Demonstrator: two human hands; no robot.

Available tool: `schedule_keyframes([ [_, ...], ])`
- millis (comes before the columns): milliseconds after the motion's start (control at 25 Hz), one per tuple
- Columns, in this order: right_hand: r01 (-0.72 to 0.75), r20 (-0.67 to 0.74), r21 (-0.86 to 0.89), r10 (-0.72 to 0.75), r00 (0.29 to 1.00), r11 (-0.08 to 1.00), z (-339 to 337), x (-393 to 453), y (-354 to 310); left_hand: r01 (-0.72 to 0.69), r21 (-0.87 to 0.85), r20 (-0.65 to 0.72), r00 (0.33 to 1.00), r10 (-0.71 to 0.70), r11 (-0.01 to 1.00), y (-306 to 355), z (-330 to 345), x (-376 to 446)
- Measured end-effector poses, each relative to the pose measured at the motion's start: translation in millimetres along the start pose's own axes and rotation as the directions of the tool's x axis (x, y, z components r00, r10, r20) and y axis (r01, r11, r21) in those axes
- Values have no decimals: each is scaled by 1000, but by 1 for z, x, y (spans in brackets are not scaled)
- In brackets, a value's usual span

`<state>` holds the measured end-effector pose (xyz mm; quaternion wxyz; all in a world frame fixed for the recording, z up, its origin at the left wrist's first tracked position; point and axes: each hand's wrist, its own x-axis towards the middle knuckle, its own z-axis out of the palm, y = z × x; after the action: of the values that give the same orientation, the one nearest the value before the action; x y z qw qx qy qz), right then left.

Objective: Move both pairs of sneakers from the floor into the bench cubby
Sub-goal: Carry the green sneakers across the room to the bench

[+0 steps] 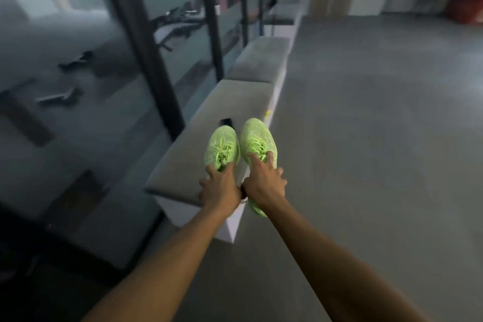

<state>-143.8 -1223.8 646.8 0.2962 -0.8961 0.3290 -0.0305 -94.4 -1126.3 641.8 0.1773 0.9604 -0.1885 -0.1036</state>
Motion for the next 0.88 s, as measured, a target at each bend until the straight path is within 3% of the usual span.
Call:
schedule_keyframes([
  [200,-199,-150,11,198,969,980,-120,70,163,-217,43,64,975,214,975,197,72,52],
  [400,-340,-260,76,348,901,937,-214,117,270,-354,77,36,935,353,932,342,111,88],
  [640,-365,-288,126,386,876,923,-264,222,308,-451,89,41,893,449,888,438,134,182],
  [880,-353,-288,99,366,885,930,-289,400,300,-419,1,-12,908,419,908,484,135,357],
])
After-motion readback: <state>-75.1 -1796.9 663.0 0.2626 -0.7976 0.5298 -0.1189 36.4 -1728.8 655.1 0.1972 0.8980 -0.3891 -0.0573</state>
